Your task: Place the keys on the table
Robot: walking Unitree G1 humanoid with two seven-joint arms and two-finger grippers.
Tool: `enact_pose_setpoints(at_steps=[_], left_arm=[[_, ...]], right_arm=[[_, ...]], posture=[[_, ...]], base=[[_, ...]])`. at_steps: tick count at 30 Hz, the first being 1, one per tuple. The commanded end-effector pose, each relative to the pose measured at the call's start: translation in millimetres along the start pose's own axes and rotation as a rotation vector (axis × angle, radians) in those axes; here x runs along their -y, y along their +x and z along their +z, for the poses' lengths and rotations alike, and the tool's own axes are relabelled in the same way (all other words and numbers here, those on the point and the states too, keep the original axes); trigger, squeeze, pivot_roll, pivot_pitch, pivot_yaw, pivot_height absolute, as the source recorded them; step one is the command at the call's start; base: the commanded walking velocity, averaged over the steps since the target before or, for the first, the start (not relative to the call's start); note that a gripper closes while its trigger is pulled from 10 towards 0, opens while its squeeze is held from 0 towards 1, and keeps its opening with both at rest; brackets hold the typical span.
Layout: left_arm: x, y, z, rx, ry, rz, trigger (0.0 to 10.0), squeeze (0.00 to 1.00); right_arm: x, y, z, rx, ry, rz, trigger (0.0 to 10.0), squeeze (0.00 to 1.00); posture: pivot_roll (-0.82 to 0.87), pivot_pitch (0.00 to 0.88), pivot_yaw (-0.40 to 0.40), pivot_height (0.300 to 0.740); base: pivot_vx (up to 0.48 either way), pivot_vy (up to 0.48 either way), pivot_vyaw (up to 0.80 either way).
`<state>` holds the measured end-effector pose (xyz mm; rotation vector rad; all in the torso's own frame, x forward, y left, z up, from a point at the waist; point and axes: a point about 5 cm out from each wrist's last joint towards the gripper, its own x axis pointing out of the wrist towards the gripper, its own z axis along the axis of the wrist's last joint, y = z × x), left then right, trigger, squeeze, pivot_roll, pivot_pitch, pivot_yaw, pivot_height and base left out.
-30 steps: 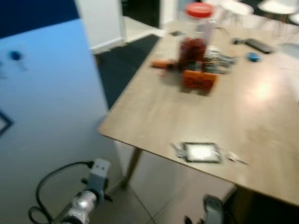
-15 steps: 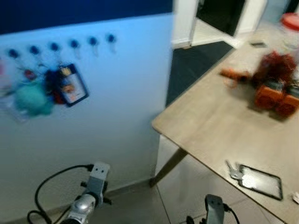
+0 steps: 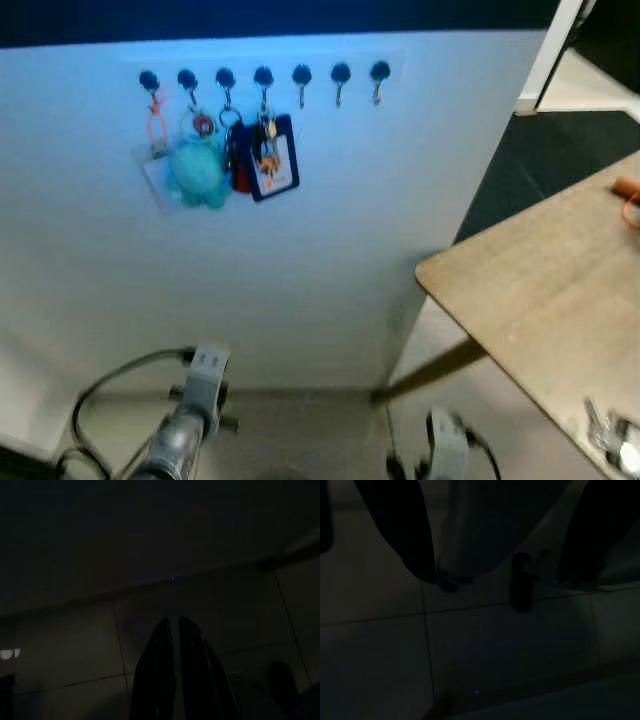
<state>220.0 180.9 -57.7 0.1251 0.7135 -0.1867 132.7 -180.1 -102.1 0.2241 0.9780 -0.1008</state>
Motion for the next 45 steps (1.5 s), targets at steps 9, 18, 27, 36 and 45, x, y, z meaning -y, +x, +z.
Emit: enact_pose_setpoints(at_steps=[9, 18, 27, 36, 45], left_arm=[[-0.4, -1.4, -5.1, -0.021, -0.008, 0.011, 10.0, 0.00], [3.0, -0.1, -1.5, -0.001, -0.018, -0.006, 10.0, 0.00], [5.8, 0.9, 0.2, 0.003, -0.023, -0.013, 10.0, 0.00], [5.0, 0.8, 0.2, 0.003, -0.020, -0.014, 10.0, 0.00], [2.0, -0.5, 0.4, 0.020, -0.021, -0.010, 10.0, 0.00]], right_arm=[[2.9, -0.2, 2.0, 0.021, 0.052, -0.034, 10.0, 0.00], [6.7, -0.6, 3.2, 0.029, 0.069, -0.052, 10.0, 0.00], [6.5, -1.0, 1.4, 0.026, 0.071, -0.051, 10.0, 0.00], [6.6, -0.9, 1.7, 0.026, 0.070, -0.049, 10.0, 0.00], [4.8, -0.8, 0.7, 0.021, 0.068, -0.042, 10.0, 0.00]], posture=[[0.06, 0.032, 0.010, 0.740], [0.06, 0.033, 0.010, 0.740], [0.06, 0.031, 0.008, 0.740], [0.06, 0.030, 0.009, 0.740], [0.07, 0.034, 0.005, 0.740]], base=[[0.000, 0.000, 0.71], [0.000, 0.000, 0.00], [0.000, 0.146, 0.00], [0.000, 0.362, 0.00], [0.000, 0.240, 0.00]])
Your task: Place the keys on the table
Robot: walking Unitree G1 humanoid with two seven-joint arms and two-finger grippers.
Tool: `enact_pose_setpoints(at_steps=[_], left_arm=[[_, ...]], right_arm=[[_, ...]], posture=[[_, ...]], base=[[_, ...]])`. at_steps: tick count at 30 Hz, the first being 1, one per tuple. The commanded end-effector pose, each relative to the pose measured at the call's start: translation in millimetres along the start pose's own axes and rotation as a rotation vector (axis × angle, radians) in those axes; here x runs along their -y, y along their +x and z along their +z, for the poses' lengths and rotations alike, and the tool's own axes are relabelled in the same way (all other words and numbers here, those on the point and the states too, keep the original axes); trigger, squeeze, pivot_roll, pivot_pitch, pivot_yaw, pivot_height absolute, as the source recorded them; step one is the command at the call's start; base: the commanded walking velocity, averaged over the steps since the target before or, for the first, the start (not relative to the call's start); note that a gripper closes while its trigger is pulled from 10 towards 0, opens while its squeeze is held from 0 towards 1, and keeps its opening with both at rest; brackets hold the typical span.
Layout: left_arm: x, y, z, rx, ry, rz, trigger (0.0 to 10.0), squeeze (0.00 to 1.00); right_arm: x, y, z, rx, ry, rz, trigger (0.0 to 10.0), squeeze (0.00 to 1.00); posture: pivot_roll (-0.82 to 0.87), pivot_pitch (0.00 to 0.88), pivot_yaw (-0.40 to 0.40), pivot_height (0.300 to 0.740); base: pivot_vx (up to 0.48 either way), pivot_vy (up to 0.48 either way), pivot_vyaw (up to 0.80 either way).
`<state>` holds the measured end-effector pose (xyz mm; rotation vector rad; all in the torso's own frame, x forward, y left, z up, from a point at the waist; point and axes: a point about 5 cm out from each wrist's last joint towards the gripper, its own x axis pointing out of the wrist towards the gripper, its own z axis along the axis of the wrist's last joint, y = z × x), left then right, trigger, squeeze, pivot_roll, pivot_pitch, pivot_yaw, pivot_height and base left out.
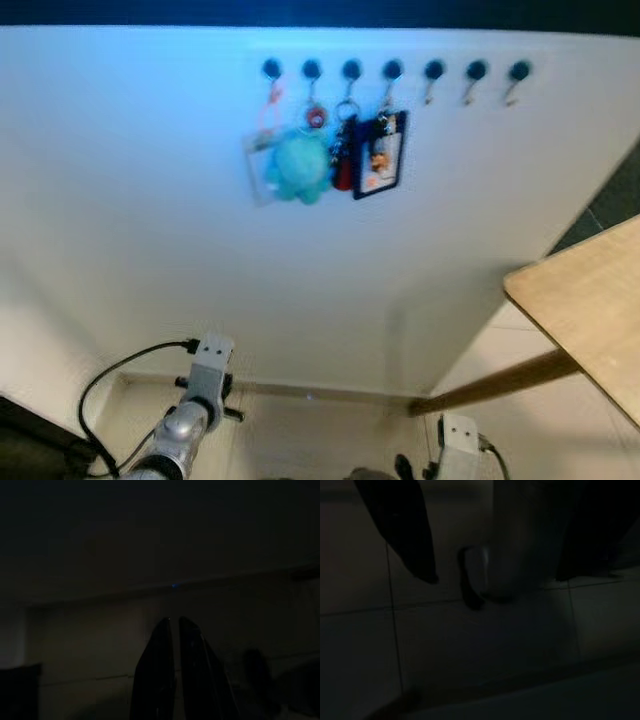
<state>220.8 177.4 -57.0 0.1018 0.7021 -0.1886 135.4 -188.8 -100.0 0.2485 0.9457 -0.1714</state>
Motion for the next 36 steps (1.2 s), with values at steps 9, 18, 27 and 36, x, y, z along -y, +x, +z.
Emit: enact_pose_setpoints(at_steps=[9, 18, 27, 36], left_arm=[[2.3, -2.1, -2.2, 0.012, 0.067, -0.046, 10.0, 0.00], [0.4, -1.2, 0.8, 0.020, 0.058, -0.039, 10.0, 0.00], [-3.8, -1.2, 0.4, 0.007, 0.068, -0.006, 10.0, 0.00], [-4.8, -1.8, -1.4, -0.001, 0.076, 0.000, 10.0, 0.00]], right_arm=[[-4.2, -0.3, -4.3, -0.012, 0.018, 0.003, 10.0, 0.00], [-5.3, -0.4, -5.4, -0.013, 0.025, 0.002, 10.0, 0.00], [-6.8, -0.5, -6.2, -0.012, 0.030, 0.002, 10.0, 0.00], [-7.6, -0.2, -5.3, -0.006, 0.031, 0.003, 10.0, 0.00]], posture=[[0.07, 0.034, 0.010, 0.740], [0.07, 0.032, 0.015, 0.740], [0.06, 0.030, 0.019, 0.740], [0.06, 0.028, 0.021, 0.740]], base=[[0.000, -0.213, 0.00], [0.000, -0.457, 0.00], [0.000, 0.000, 0.00], [0.000, 0.000, 0.00]])
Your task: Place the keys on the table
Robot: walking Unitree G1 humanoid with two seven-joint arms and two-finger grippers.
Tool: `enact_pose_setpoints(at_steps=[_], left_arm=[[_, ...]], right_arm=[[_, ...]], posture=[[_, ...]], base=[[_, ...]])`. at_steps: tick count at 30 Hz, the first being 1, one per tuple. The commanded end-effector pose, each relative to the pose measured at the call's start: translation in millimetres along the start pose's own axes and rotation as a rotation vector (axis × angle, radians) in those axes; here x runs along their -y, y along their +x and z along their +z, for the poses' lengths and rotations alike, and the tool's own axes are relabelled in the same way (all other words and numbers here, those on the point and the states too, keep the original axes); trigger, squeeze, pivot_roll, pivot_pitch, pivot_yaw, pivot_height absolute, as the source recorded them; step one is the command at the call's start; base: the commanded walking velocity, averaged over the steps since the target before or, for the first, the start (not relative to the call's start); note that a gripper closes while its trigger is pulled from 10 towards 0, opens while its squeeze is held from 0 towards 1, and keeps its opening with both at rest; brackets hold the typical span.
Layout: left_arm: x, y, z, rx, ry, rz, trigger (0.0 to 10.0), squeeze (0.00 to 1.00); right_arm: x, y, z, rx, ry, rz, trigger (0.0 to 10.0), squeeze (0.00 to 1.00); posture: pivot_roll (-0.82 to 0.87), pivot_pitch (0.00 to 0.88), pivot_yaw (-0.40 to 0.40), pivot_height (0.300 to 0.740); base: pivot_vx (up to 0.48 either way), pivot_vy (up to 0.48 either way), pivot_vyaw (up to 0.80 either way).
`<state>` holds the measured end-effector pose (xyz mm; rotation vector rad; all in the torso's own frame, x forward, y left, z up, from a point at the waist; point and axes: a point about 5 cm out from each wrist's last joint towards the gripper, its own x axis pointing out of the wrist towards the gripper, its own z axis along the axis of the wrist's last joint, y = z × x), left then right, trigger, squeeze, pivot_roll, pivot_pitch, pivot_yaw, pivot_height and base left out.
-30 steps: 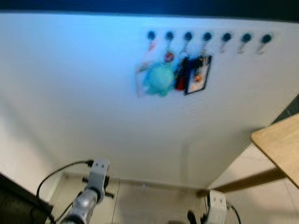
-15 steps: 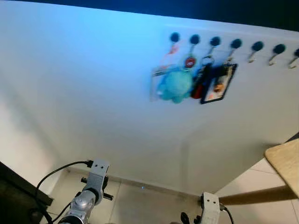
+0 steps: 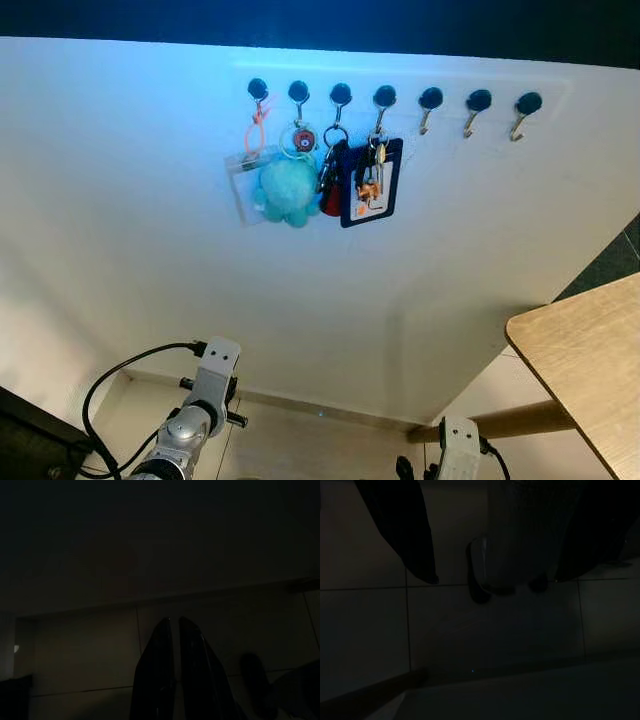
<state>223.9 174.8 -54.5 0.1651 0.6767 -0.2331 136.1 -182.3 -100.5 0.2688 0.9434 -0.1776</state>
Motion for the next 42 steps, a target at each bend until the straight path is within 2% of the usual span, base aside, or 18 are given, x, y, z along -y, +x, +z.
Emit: enact_pose_setpoints(at_steps=[1, 10, 23, 31, 34, 42], left_arm=[[-6.5, -3.3, -6.8, -0.025, -0.005, 0.019, 10.0, 0.00], [-7.1, -3.7, -7.5, -0.029, 0.007, 0.009, 10.0, 0.00], [-9.2, -2.6, -2.2, -0.008, 0.028, -0.001, 10.0, 0.00], [-8.5, -1.9, -0.4, -0.002, 0.032, -0.006, 10.0, 0.00], [-8.3, -1.9, -0.6, -0.003, 0.029, -0.007, 10.0, 0.00], [-10.3, -2.9, -3.6, -0.008, -0.049, 0.028, 10.0, 0.00]], right_arm=[[-1.4, -0.8, -3.7, -0.006, 0.011, 0.000, 10.0, 0.00], [-2.1, -0.8, -4.2, -0.006, 0.016, -0.002, 10.0, 0.00], [-3.0, -1.0, -2.8, 0.021, 0.042, 0.001, 10.0, 0.00], [-3.2, -1.4, -2.8, 0.030, 0.046, 0.006, 10.0, 0.00], [-3.5, -1.6, -2.6, 0.037, 0.047, 0.010, 10.0, 0.00], [-3.5, -1.4, -2.6, 0.033, 0.042, 0.012, 10.0, 0.00]], posture=[[0.06, 0.027, 0.022, 0.740], [0.06, 0.026, 0.027, 0.740], [0.06, 0.019, 0.040, 0.740], [0.06, 0.013, 0.041, 0.740], [0.06, 0.011, 0.040, 0.740], [0.06, 0.016, 0.037, 0.740]], base=[[0.000, 0.000, 0.00], [0.000, 0.335, 0.00], [0.000, 0.000, 0.00], [0.000, 0.000, -0.78], [0.000, 0.000, 0.00], [0.000, 0.000, 0.00]])
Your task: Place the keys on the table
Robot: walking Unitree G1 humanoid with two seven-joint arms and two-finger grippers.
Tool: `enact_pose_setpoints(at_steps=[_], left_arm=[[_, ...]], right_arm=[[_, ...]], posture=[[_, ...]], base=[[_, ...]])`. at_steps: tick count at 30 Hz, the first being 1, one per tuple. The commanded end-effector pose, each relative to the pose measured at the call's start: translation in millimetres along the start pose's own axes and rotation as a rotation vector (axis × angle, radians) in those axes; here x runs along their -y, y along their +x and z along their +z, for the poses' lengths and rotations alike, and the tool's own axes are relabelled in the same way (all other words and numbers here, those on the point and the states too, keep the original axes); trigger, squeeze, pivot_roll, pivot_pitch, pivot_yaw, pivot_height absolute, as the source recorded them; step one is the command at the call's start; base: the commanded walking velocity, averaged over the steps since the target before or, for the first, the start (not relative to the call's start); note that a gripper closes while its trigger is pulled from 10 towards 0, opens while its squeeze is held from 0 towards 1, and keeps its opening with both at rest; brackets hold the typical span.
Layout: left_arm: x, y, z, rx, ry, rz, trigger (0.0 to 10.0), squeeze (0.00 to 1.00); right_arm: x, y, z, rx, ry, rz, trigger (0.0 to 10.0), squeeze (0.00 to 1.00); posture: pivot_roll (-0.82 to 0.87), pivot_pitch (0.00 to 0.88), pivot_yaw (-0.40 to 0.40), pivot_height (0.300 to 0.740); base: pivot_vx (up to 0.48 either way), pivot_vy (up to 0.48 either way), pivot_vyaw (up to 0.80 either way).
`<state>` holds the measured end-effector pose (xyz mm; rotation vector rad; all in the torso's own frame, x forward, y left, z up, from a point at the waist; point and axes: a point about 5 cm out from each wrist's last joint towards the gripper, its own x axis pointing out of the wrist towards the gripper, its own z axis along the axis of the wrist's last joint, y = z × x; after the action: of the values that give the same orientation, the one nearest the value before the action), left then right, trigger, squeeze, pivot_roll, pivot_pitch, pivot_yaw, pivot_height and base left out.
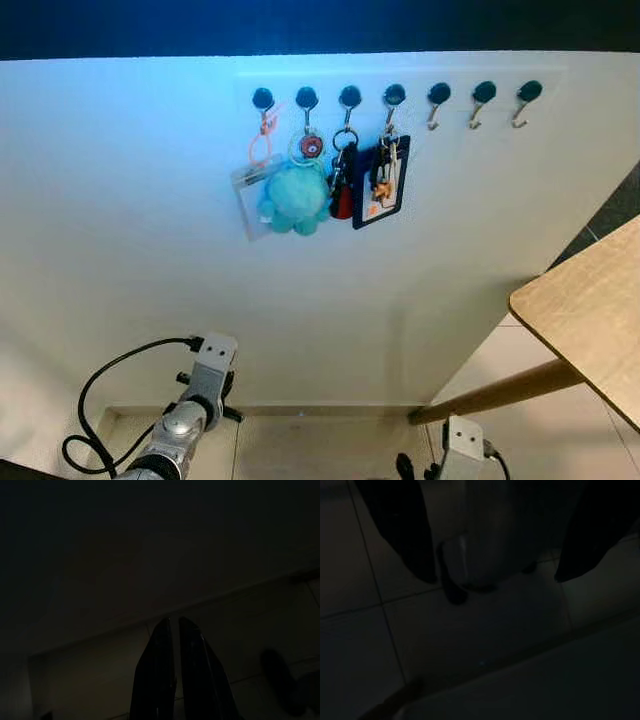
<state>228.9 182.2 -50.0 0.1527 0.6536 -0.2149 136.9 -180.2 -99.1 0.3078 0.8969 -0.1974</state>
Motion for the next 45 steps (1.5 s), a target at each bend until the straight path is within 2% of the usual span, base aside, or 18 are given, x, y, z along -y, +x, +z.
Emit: enact_pose_setpoints(at_steps=[1, 15, 29, 40, 41, 43, 44, 45], left_arm=[[-1.8, -2.9, -9, -0.034, -0.041, 0.016, 10.0, 0.00], [-0.9, -4.1, -12, -0.037, -0.074, 0.025, 10.0, 0.00], [5.5, -2.7, -13, -0.065, -0.040, -0.011, 10.0, 0.00], [5.4, -1.2, -10, -0.064, -0.035, 0.001, 10.0, 0.00], [4.7, -0.9, -10, -0.066, -0.032, 0.007, 10.0, 0.00], [1.6, -0.6, -9, -0.071, -0.048, 0.034, 10.0, 0.00], [1.6, -0.6, -9, -0.071, -0.048, 0.034, 10.0, 0.00], [0.8, -0.6, -9, -0.069, -0.053, 0.040, 10.0, 0.00]], right_arm=[[-0.8, -0.8, -3, -0.011, -0.003, 0.005, 10.0, 0.00], [1.0, -0.8, -3, -0.014, -0.005, 0.008, 10.0, 0.00], [4.6, 0.7, 5, 0.010, 0.001, 0.003, 10.0, 0.00], [4.9, 1.3, 9, 0.028, -0.003, 0.012, 10.0, 0.00], [3.3, 2.3, 14, 0.046, -0.008, 0.022, 10.0, 0.00], [-8.2, 6.3, 41, 0.175, -0.069, 0.106, 10.0, 0.00], [-8.2, 6.3, 41, 0.175, -0.069, 0.106, 10.0, 0.00], [-12.5, 6.9, 50, 0.219, -0.096, 0.137, 10.0, 0.00]], posture=[[0.06, 0.016, 0.037, 0.740], [0.06, 0.026, 0.026, 0.740], [0.05, 0.037, 0.032, 0.740], [0.06, 0.039, 0.030, 0.740], [0.06, 0.039, 0.031, 0.740], [0.06, 0.039, 0.034, 0.740], [0.06, 0.039, 0.034, 0.740], [0.06, 0.039, 0.034, 0.740]], base=[[0.000, 0.000, 0.00], [-0.331, 0.000, 0.00], [0.000, 0.000, 0.00], [0.000, 0.000, 0.00], [0.000, 0.000, 0.00], [0.000, 0.000, 0.00], [0.000, 0.000, 0.00], [0.000, 0.000, 0.00]])
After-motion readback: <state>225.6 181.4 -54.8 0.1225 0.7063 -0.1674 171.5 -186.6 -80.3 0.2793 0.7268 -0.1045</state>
